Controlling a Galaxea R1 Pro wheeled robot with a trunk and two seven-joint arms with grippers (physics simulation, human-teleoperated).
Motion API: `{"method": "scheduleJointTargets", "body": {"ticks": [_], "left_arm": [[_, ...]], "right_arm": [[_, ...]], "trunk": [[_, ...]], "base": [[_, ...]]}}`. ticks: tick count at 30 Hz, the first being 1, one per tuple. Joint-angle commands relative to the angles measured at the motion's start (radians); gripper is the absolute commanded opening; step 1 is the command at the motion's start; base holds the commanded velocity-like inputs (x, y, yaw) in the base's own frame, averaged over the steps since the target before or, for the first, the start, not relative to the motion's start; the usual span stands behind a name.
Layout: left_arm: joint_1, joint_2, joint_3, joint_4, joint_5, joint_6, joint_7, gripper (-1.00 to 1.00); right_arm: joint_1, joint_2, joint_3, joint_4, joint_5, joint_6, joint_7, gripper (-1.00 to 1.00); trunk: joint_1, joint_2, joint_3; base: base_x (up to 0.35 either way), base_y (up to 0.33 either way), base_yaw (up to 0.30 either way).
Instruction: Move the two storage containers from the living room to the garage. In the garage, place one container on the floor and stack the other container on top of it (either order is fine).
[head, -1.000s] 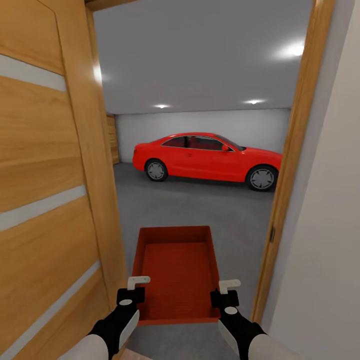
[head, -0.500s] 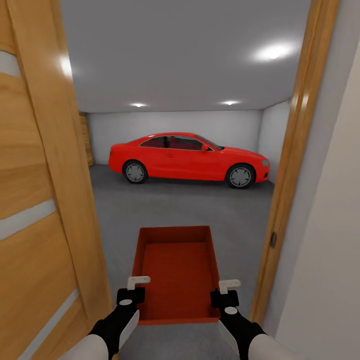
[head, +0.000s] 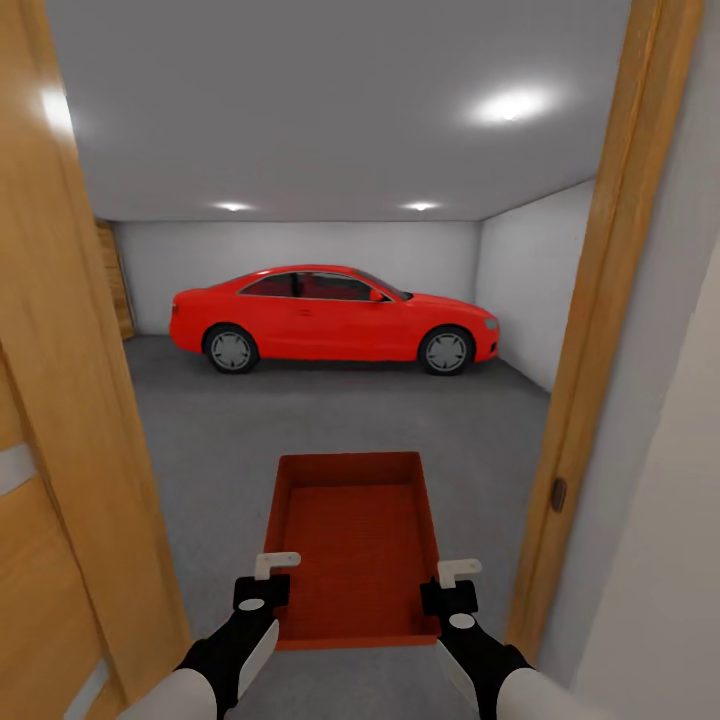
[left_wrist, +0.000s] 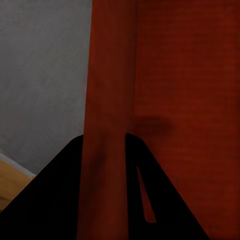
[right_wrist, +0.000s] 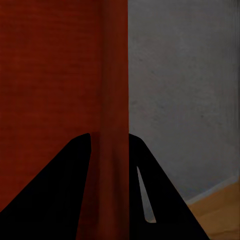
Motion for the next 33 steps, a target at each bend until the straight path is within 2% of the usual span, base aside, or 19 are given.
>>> {"method": "scheduleJointTargets", "body": {"ticks": [1, 13, 28, 33], "left_arm": [[-0.001, 0.010, 0.007, -0.005, -0.011, -0.067, 0.009, -1.00], [-0.001, 0.009, 0.010, -0.006, -0.011, -0.067, 0.013, -1.00], [-0.001, 0.009, 0.009, -0.005, -0.011, -0.068, 0.014, -1.00], [-0.001, 0.009, 0.009, -0.005, -0.011, -0.068, 0.013, -1.00]], "right_arm": [[-0.001, 0.000, -0.005, 0.002, -0.017, -0.002, 0.006, -1.00], [-0.001, 0.000, -0.005, 0.002, -0.017, -0.001, 0.007, -1.00], [-0.001, -0.001, -0.005, 0.001, -0.016, -0.001, 0.006, -1.00], [-0.001, -0.001, -0.005, 0.000, -0.016, -0.001, 0.006, -1.00]], "trunk": [[0.000, -0.001, -0.001], [0.000, -0.001, -0.001], [0.000, -0.001, -0.001], [0.000, -0.001, -0.001]], "base": [[0.112, 0.098, -0.039], [0.028, 0.006, -0.002], [0.304, 0.000, 0.002], [0.322, 0.000, 0.148]]}}
